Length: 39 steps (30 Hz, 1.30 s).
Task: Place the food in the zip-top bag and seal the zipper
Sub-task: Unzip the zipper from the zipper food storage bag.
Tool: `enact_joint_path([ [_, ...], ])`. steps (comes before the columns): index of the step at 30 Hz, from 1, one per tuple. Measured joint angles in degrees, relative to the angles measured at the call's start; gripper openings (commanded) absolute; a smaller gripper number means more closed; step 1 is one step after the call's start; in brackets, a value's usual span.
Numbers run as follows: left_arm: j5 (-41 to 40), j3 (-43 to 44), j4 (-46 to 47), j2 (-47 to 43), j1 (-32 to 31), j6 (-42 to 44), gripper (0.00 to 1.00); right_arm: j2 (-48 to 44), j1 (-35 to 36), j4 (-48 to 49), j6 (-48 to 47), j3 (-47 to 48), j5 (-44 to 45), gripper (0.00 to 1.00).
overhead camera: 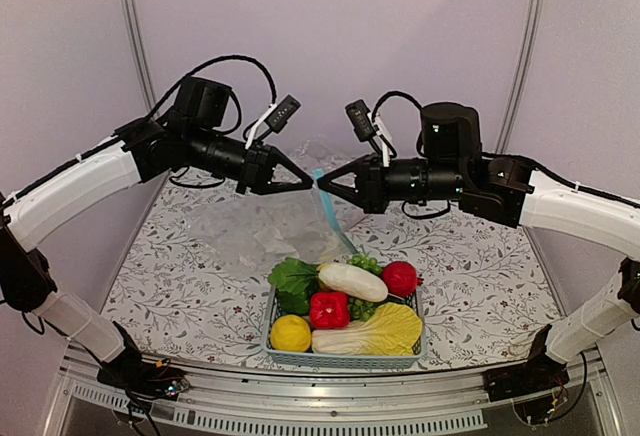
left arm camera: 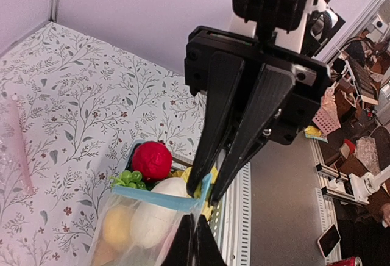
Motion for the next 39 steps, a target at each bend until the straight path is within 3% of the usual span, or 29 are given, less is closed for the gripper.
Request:
enact_joint_path([
  [39, -2.99, -2.97, 4.57, -6.36, 9.94, -3.78, 0.00, 2.69, 0.09, 4.28, -0.02, -0.66, 4.09, 0.04],
])
